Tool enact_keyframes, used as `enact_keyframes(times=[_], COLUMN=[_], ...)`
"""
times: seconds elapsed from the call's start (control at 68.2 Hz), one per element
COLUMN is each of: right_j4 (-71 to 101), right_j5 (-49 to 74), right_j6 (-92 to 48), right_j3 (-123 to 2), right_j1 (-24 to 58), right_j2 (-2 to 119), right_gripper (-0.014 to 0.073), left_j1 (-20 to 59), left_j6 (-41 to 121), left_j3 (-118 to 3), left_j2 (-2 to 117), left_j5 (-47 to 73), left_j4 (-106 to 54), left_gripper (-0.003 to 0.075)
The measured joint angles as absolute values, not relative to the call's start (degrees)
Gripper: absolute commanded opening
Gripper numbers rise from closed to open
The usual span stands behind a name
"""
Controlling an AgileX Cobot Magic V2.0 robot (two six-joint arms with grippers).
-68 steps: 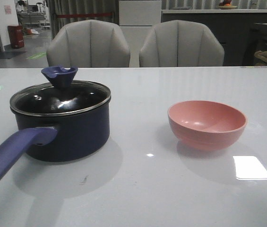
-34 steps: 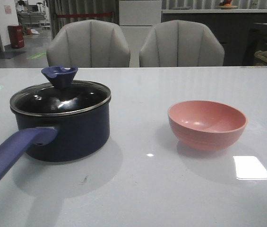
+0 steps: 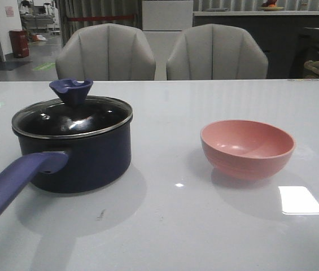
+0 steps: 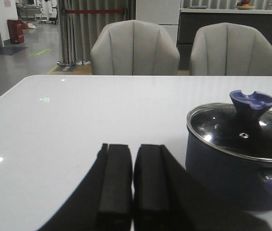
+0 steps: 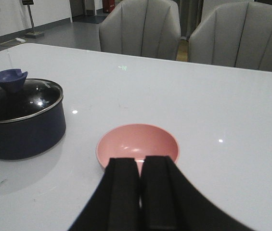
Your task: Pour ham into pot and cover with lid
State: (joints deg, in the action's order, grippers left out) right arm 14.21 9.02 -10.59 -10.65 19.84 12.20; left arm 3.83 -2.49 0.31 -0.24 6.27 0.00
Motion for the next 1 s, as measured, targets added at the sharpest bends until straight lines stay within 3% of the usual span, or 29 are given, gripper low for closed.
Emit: enact_keyframes(times=[0.293, 0.689, 0.997], right_j4=[11.14, 1.06, 0.93], right_j5=[9.02, 8.41, 3.23], right_j6=[-10.33, -0.4, 1.03], right_j3=[-10.41, -1.38, 1.59], right_j1=[18.83, 5.05, 4.65], right_j2=[12.06, 0.09, -0.61], right_gripper=[0.0159, 0.0159, 0.0159], left_j1=[3.83, 3.83, 3.83], left_j6=[-2.49, -2.49, -2.49], left_j3=[0.31, 0.31, 0.31], left_j2=[-0.24, -0.24, -0.24], left_j5=[6.27, 6.27, 6.22], left_j4=[0.0, 0.0, 0.0], left_gripper=[0.0112, 0.0112, 0.0112])
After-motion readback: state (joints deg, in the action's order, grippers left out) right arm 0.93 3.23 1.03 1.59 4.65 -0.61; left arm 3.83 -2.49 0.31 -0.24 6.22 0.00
